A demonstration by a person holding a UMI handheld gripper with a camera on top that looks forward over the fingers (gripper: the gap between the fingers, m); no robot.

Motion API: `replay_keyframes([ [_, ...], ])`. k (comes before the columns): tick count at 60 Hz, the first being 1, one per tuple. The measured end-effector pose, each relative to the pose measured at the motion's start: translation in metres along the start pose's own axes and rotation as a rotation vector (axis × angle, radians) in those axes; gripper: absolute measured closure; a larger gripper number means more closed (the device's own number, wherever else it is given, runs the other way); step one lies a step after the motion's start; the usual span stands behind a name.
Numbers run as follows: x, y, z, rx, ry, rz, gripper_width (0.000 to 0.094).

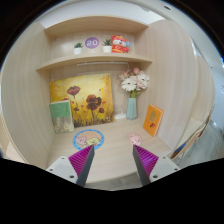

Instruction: Arrange mouse

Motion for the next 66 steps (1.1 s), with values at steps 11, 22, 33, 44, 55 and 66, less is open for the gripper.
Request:
replay_keyframes([
  [11, -0.042, 0.014, -0.022, 0.101, 0.047, 0.079, 0.0158],
  [22, -0.106, -0.007, -0.065, 0.178, 0.132, 0.18, 0.0159],
  [33, -0.137, -0.062, -0.136, 0.127, 0.213, 0.231, 0.016],
  [44, -0.131, -0.086, -0.221, 0.1, 0.265, 0.226, 0.0175],
  [55, -0.11, -0.075, -0.299, 0.121, 0.262, 0.227, 0.0173],
  [66, -0.088, -0.062, -0.356, 0.149, 0.26, 0.222, 0.0167],
])
Point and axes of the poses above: the point between the fingertips, and its own axes, seen from behind it with the camera up: y to the left, x up, z backward, against the way the camera looks, the point moved 5 cm from there along z, backward, against the way the camera looks, and after that the axes turned 14 degrees about -x, right-handed, at the moved point
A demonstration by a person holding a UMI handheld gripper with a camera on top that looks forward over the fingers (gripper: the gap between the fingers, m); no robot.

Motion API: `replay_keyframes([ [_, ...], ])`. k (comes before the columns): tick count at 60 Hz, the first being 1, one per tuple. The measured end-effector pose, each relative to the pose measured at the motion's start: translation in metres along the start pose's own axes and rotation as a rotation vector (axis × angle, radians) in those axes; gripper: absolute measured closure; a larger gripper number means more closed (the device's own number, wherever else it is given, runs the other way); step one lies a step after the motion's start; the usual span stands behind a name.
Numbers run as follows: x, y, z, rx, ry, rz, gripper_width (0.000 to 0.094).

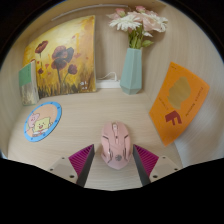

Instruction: Arrange mouse

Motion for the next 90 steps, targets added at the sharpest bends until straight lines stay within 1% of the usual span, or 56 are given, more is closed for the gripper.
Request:
replay_keyframes([
  [4, 0.007, 0.003, -0.014, 0.0, 0.004, 0.002, 0.0166],
  [8, 0.013, 0.004, -0.022, 0.009, 0.006, -0.001, 0.0194],
  [11, 0.015, 0.007, -0.024, 0.02, 0.017, -0.013, 0.0307],
  [14, 0.017, 0.005, -0.026, 0.009, 0.026, -0.03, 0.0407],
  [20, 0.016, 0.004, -0.027, -0.019, 0.035, -0.028, 0.0457],
  [27, 0.016, 0.004, -0.026, -0.026, 0.054, 0.002, 0.0558],
  [32, 0.02, 0.006, -0.024, -0.014, 0.111, -0.019, 0.0576],
  [35, 0.035, 0.004, -0.017, -0.027, 0.115, -0.047, 0.0575],
  [39, 0.073, 0.0, -0.001, -0.06, 0.056, -0.062, 0.057],
  [44, 0.136, 0.004, 0.026, -0.072, -0.039, -0.103, 0.0574],
  [53, 0.24, 0.043, 0.087, -0.071, -0.225, -0.128, 0.0575],
  [58, 0.278, 0.084, 0.121, -0.038, -0.302, -0.119, 0.0573],
  [63, 0.294, 0.135, 0.142, 0.011, -0.355, -0.08, 0.0573],
  [67, 0.288, 0.174, 0.147, 0.032, -0.363, -0.011, 0.0573],
  [71, 0.268, 0.211, 0.138, 0.045, -0.346, 0.046, 0.0574],
  [80, 0.187, 0.275, 0.084, 0.119, -0.182, 0.084, 0.0575],
  [90, 0.116, 0.298, 0.032, 0.122, -0.042, 0.096, 0.0576],
])
Point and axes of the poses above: the point between the fingertips, and its own axes, seen from behind it with the camera up: y to the left, x up, z backward, against the way the camera looks, the point moved 5 cm from there along z, backward, against the way the camera looks, and after that the axes turned 14 degrees about -x, right-handed, at the moved point
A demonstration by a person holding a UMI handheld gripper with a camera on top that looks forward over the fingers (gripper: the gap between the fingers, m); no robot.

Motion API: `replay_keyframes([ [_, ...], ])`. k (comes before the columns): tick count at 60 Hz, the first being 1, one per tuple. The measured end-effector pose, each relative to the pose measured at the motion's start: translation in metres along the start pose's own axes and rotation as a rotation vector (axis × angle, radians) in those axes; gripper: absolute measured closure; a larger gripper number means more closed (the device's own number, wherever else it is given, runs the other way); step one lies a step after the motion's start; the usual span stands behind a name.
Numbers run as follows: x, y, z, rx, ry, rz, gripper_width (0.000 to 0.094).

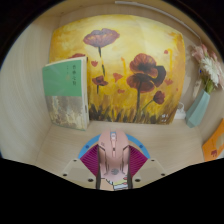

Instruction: Arrange mouse

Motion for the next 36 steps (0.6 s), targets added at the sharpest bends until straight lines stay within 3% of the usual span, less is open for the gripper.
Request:
replay_keyframes([
  [13, -0.046, -0.003, -0.03, -0.029, 0.094, -0.038, 0.0573],
  [19, -0.048, -0.004, -0.029, -0.024, 0.075, -0.018, 0.0558],
  [27, -0.048, -0.003, -0.03, -0.018, 0.094, -0.043, 0.0396],
  [33, -0.038, -0.006, -0.017, -0.025, 0.117, -0.061, 0.0159],
  [36, -0.021, -0.008, 0.0, -0.017, 0.082, -0.064, 0.0156],
])
Point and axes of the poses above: the point between the fingertips, and its own axes, seen from behind it with the camera up: y to the left, x up, z backward, against the way the camera looks, the point moved 5 cm from there along z, backward, against the way the camera looks, and after that the axes turned 14 degrees about -x, right-handed, at the moved point
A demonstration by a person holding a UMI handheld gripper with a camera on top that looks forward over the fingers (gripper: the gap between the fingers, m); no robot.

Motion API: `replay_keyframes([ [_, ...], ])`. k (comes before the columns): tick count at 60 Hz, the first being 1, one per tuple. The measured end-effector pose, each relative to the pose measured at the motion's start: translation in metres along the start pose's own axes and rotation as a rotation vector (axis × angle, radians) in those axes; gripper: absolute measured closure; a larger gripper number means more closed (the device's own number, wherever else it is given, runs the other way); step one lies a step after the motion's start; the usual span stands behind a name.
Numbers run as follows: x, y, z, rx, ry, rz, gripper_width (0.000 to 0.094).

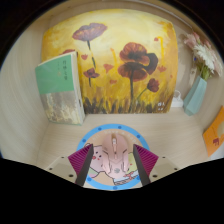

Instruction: Arrange mouse

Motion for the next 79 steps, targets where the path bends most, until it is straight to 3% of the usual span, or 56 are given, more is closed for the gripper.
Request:
replay_keyframes([
  [17, 0.061, -0.044, 0.176, 0.05, -0.184, -0.04, 0.0152],
  [34, -0.002, -0.108, 0.301, 0.053, -0.244, -0.033, 0.0162],
  [49, -0.054, -0.145, 0.346, 0.045, -0.259, -0.007, 0.0164],
  [79, -0.089, -0.168, 0.357, 0.046, -0.225, -0.031, 0.0165],
])
Point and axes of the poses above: the point between the fingertips, and its own axes, seen from behind it with the camera up: y to the left, x up, z backward, against the way the camera looks, the point moved 5 cm from there along z, backward, against the way the camera looks, and after that the axes turned 14 degrees about -x, right-handed, at the moved point
